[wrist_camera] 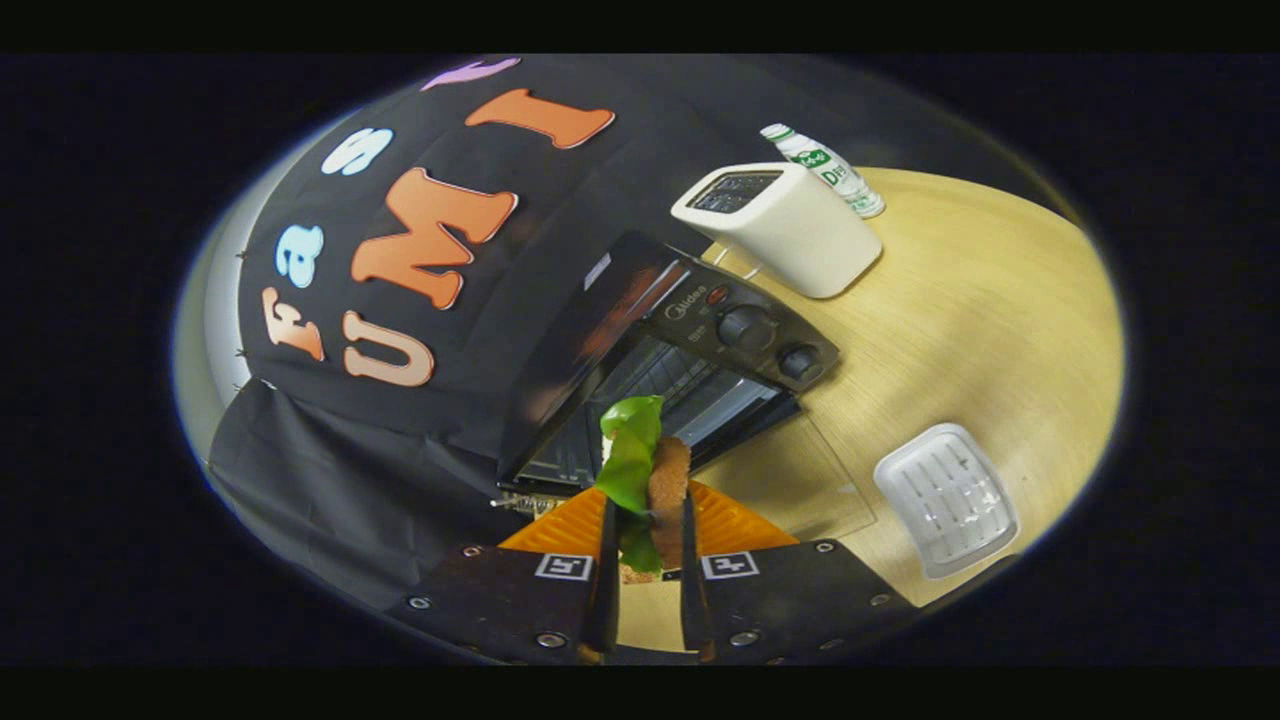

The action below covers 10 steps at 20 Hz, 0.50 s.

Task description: Open the toaster oven, put the food inside, and close the toaster oven door.

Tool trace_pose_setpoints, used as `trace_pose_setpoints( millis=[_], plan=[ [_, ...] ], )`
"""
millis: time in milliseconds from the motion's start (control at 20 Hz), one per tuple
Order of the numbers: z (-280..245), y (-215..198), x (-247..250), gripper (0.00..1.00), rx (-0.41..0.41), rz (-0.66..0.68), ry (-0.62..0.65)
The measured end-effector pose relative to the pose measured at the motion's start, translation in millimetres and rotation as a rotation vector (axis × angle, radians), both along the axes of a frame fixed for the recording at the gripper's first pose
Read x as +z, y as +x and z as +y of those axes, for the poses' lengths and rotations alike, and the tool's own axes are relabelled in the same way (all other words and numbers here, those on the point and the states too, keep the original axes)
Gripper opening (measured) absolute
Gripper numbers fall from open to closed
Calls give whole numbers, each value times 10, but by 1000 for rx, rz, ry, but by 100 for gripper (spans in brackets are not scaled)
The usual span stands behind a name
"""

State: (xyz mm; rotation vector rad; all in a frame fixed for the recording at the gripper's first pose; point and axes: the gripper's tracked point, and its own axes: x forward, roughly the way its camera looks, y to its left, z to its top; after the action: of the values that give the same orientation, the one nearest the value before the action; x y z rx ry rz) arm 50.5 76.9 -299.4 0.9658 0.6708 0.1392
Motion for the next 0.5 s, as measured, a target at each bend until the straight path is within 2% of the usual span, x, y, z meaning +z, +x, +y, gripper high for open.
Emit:
trace_pose_setpoints(
  millis=[500],
  plan=[
    [205,756,-321,25,-247,31,184]
  ],
)
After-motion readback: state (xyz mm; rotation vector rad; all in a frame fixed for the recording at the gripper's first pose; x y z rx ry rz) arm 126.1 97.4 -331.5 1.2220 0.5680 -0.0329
